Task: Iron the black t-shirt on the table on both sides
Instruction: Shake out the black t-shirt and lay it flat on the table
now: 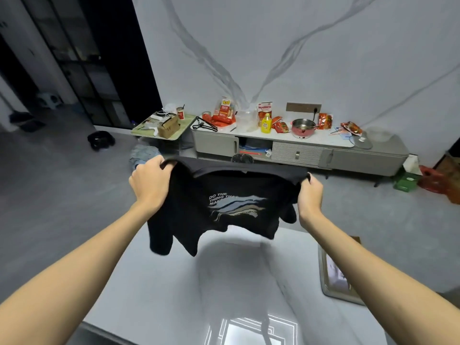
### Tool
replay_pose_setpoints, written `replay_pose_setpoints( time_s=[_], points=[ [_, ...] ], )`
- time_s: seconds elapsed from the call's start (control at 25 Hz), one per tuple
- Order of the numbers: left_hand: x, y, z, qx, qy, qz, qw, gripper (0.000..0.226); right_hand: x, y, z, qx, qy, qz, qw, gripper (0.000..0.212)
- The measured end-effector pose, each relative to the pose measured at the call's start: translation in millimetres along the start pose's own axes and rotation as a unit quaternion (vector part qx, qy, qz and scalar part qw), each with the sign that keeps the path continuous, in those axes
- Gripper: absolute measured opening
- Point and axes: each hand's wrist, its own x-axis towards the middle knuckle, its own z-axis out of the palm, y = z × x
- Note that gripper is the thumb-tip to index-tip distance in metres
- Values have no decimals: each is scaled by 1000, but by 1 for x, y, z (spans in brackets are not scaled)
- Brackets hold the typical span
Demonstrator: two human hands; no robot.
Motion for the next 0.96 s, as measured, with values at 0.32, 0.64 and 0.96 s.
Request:
replay_pose_setpoints(
  time_s=[0.32,0.64,0.96],
  points=[
    [-47,-44,-43,-46,-57,8,997,40,-73,-8,-23,-152,115,-103,976,23],
    [-52,-86,-28,-187,-383,-174,887,47,-4,-21,28,-309,97,-197,926,23],
    [-72,-182,135,-202,-346,-357,844,32,115,143,182,-443,-125,-232,857,22]
  ],
)
